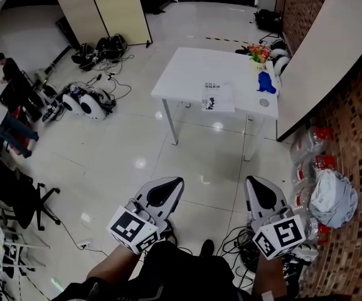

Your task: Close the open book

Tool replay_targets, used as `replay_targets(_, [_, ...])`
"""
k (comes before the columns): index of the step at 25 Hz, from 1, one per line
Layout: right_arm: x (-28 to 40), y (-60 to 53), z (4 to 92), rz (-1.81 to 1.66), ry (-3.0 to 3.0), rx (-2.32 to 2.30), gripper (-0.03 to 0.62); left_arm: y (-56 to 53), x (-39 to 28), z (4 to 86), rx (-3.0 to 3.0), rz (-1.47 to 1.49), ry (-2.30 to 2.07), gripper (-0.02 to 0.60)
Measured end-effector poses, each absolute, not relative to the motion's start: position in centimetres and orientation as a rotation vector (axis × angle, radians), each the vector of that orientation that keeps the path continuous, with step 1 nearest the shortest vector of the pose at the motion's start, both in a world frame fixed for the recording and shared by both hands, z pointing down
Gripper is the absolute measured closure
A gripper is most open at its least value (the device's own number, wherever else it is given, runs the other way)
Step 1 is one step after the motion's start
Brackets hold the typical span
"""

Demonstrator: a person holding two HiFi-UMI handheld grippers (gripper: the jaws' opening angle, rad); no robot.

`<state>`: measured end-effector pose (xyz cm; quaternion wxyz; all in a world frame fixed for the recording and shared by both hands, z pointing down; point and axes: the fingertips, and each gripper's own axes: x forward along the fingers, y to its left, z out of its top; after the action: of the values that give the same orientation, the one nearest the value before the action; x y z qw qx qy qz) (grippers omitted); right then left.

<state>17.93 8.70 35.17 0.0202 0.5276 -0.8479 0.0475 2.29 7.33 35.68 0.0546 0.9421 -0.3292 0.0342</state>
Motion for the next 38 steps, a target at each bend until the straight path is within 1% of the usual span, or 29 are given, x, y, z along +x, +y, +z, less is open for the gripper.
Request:
replay_targets(3, [17.5, 10.9, 34.6, 0.163, -2.651, 1.625, 0.594, 9.8, 1.9, 35.1, 2.865, 0.114, -1.026, 0.586])
replay_targets(7, [15.1, 13.8, 33.9, 0.137, -2.66, 1.617, 0.594, 12.8, -0.2, 34.3, 2.886, 0.088, -1.029, 0.586])
replay_targets(12, [10.4, 17.6, 34.3, 0.11, -2.616, 1.64, 0.594, 16.4, -5.2, 35.1, 2.894, 0.03, -1.01, 0.586])
replay_targets(19, [2.4, 23.7, 35.4, 0.18, -2.553, 1.731, 0.594, 21.7, -13.7, 35.7, 2.924, 0.006, -0.939, 0.586])
replay_targets(23, [-0.2, 26.9, 35.2, 0.196, -2.53, 1.772, 0.594, 24.0, -16.1, 35.8, 2.914, -0.01, -0.902, 0.586])
replay_targets(26, [-0.7, 29.5, 34.2, 0.168, -2.514, 1.811, 0.594, 26.3, -16.5, 35.5, 2.927, -0.002, -0.871, 0.586])
replay_targets(31, [0.5, 32.8, 33.1, 0.127, -2.511, 1.844, 0.594, 29.1, -15.4, 34.7, 2.943, -0.003, -0.88, 0.586])
replay_targets(38, [4.8, 37.0, 32.8, 0.13, -2.514, 1.862, 0.594, 32.9, -11.4, 34.2, 2.944, 0.009, -0.89, 0.586])
